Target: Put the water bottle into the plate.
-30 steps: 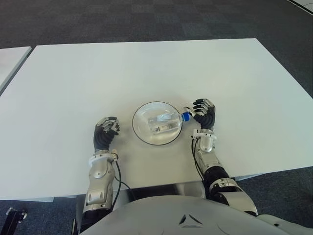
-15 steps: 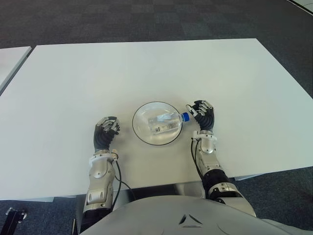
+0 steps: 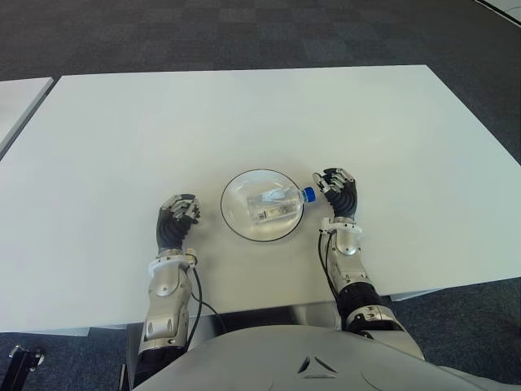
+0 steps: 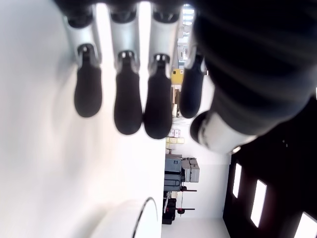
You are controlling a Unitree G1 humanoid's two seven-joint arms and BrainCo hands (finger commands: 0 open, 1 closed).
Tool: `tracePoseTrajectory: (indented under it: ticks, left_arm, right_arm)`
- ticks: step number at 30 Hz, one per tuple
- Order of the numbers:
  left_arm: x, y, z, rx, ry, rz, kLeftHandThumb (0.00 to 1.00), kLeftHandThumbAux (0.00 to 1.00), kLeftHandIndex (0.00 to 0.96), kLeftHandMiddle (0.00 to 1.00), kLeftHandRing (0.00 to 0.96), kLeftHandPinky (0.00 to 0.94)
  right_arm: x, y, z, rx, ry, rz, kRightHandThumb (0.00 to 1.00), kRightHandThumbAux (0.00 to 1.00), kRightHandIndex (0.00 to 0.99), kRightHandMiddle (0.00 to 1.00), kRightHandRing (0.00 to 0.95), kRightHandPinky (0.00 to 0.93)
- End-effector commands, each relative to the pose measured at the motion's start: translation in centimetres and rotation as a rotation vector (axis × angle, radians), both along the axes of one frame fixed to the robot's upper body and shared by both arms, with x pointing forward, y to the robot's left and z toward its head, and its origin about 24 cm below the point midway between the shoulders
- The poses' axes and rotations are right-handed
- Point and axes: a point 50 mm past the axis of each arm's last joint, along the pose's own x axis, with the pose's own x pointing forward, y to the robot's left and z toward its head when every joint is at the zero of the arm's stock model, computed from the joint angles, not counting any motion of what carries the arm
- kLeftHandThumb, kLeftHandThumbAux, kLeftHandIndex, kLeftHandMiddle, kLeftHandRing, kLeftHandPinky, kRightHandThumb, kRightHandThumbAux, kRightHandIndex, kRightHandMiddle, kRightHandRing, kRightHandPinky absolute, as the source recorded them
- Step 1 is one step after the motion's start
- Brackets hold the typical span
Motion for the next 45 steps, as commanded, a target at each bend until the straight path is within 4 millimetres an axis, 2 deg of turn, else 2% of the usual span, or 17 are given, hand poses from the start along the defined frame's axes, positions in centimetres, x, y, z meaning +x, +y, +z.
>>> tracePoseTrajectory:
  ticks: [1, 15, 33, 45]
  left_arm:
    - [-0.1, 0.0, -0.3, -0.002, 0.021, -0.011, 0.707, 0.714, 0.435, 0.652, 0.639, 0.626]
    - [-0.2, 0.1, -0.4, 0.005, 0.016, -0.013, 0.707, 0.714, 0.435, 0.656, 0.643, 0.63]
    - [-0.4, 0.2, -0.4, 0.0, 0.008, -0.011, 0.708, 0.714, 0.435, 0.655, 0.645, 0.636]
    - [-0.3, 0.6, -0.5, -0.002, 0.012, 0.007, 0.708, 0.714, 0.435, 0.655, 0.643, 0.625]
  right_arm:
    - [-1.8, 0.3, -2.4, 0.046, 0.138, -0.012, 0.705, 0.729, 0.43, 0.588, 0.591, 0.587]
    - [-2.0, 0.4, -2.4, 0.03, 0.157, 0.004, 0.705, 0.729, 0.431, 0.6, 0.597, 0.587]
    - [-1.8, 0.6, -1.6, -0.21, 0.18, 0.179, 0.702, 0.732, 0.426, 0.576, 0.581, 0.58]
    - [-1.7, 1.1, -1.4, -0.233, 0.154, 0.19, 0.701, 0.732, 0.425, 0.551, 0.566, 0.567]
